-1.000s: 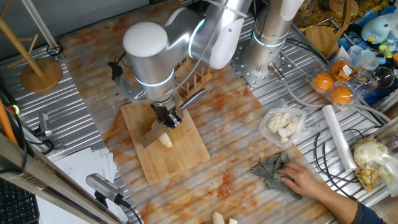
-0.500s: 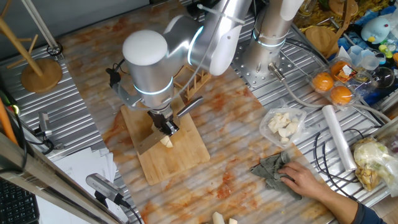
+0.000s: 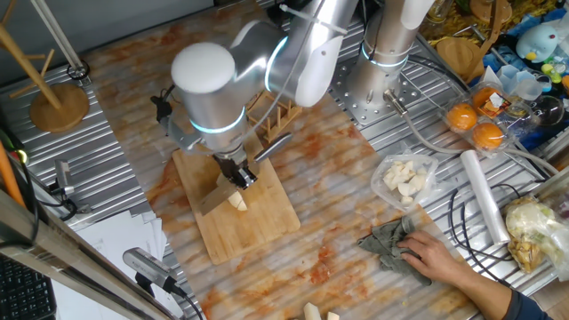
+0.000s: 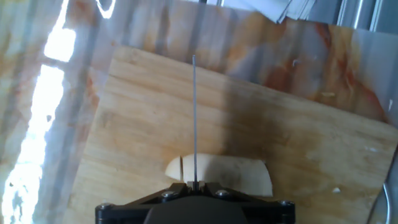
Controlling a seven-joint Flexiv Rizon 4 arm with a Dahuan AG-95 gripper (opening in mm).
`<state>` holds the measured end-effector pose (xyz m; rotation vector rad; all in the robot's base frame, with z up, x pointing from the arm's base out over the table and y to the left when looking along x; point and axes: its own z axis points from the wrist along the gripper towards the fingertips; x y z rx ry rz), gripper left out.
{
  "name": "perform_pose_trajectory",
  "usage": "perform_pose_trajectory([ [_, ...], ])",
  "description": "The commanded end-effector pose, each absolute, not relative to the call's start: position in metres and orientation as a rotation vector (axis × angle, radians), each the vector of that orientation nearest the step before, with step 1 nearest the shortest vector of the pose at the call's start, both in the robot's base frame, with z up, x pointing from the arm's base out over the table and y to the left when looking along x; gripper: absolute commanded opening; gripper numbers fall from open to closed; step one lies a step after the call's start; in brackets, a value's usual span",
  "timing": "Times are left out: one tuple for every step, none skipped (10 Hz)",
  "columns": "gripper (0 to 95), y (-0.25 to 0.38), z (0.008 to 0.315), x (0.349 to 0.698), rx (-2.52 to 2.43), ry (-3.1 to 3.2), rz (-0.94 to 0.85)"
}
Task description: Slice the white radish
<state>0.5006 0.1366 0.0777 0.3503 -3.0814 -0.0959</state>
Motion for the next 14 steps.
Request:
perform_pose_trajectory([
  [0.0,0.142,0.077,0.499,0.332,-3.075,-0.097],
  [0.0,0.144,0.077,0.498,0.326,-3.075,-0.095],
  [0.0,0.145,0.078,0.498,0.325,-3.075,-0.094],
  [0.0,0.145,0.077,0.497,0.326,-3.074,-0.092],
  [0.0,0.145,0.077,0.497,0.328,-3.074,-0.092],
  [0.0,0.146,0.081,0.497,0.319,-3.079,-0.092],
  [0.0,0.15,0.085,0.501,0.276,-3.109,-0.088],
  [0.0,0.15,0.085,0.501,0.276,-3.109,-0.088],
  [0.0,0.162,0.095,0.514,0.231,-3.137,-0.074],
  [0.0,0.165,0.097,0.52,0.246,-3.153,-0.049],
  [0.0,0.163,0.095,0.522,0.264,-3.175,-0.047],
  [0.0,0.161,0.092,0.524,0.28,-3.188,-0.06],
  [0.0,0.158,0.085,0.528,0.287,-3.192,-0.048],
  [0.0,0.158,0.08,0.533,0.291,-3.196,-0.05],
])
